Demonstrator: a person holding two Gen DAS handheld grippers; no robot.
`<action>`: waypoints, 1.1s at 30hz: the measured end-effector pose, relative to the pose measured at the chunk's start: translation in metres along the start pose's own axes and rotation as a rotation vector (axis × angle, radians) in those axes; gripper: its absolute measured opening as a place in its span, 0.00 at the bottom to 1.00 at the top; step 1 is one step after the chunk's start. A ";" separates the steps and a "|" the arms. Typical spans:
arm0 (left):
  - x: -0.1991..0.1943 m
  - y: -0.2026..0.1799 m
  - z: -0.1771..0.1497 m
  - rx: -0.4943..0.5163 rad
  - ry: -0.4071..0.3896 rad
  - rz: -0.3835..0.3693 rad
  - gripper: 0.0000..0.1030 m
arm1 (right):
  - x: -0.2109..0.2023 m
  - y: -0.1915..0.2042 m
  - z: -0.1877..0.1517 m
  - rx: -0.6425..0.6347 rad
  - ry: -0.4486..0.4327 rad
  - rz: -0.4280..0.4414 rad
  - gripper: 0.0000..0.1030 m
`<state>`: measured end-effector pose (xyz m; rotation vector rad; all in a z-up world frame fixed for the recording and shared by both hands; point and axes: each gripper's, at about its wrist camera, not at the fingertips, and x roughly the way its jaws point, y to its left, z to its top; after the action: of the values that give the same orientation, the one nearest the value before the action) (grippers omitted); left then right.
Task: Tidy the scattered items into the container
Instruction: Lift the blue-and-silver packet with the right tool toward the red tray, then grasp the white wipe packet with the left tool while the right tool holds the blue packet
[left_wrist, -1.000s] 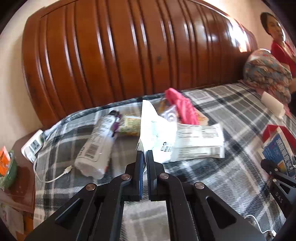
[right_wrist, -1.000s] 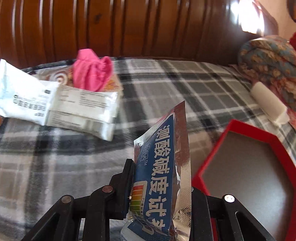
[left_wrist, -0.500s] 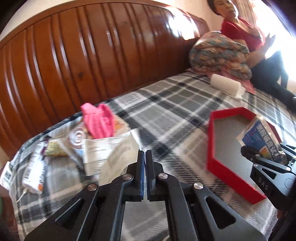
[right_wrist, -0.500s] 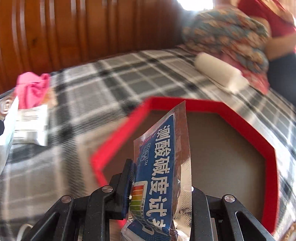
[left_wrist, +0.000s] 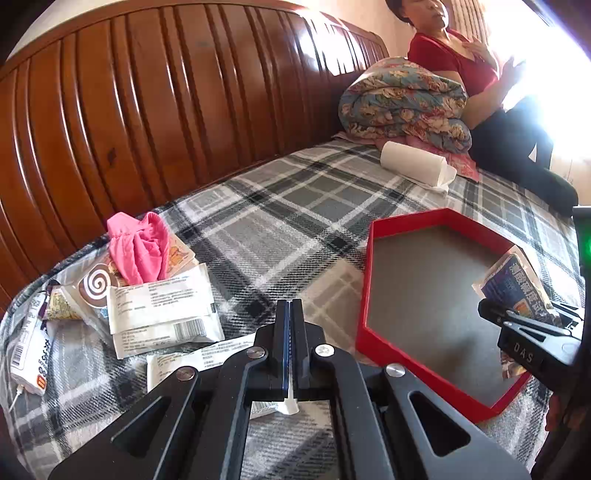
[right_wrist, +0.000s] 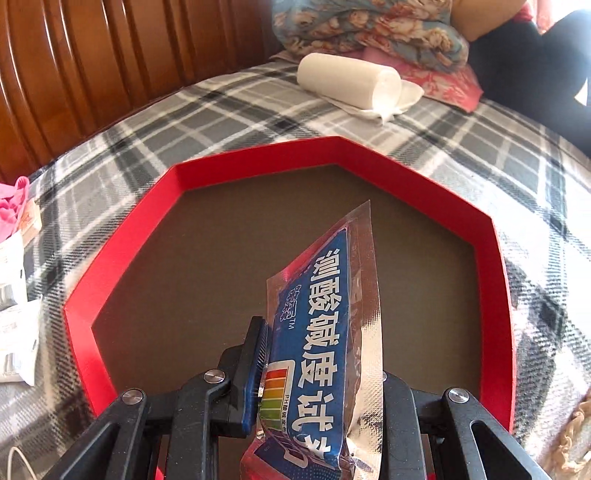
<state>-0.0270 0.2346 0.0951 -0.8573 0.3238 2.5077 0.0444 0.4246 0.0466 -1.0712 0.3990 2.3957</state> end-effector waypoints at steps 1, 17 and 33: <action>-0.001 0.007 -0.002 -0.011 0.003 0.017 0.19 | -0.001 0.001 0.000 0.001 -0.005 0.006 0.26; 0.055 0.098 -0.070 -0.266 0.143 0.052 0.96 | -0.037 0.077 0.012 -0.186 -0.096 0.050 0.26; 0.087 0.067 -0.061 -0.321 0.211 0.181 1.00 | -0.048 0.102 0.023 -0.199 -0.133 0.074 0.27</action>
<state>-0.0896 0.1858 -0.0022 -1.2756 0.0663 2.6850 0.0033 0.3337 0.1046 -0.9878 0.1587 2.5982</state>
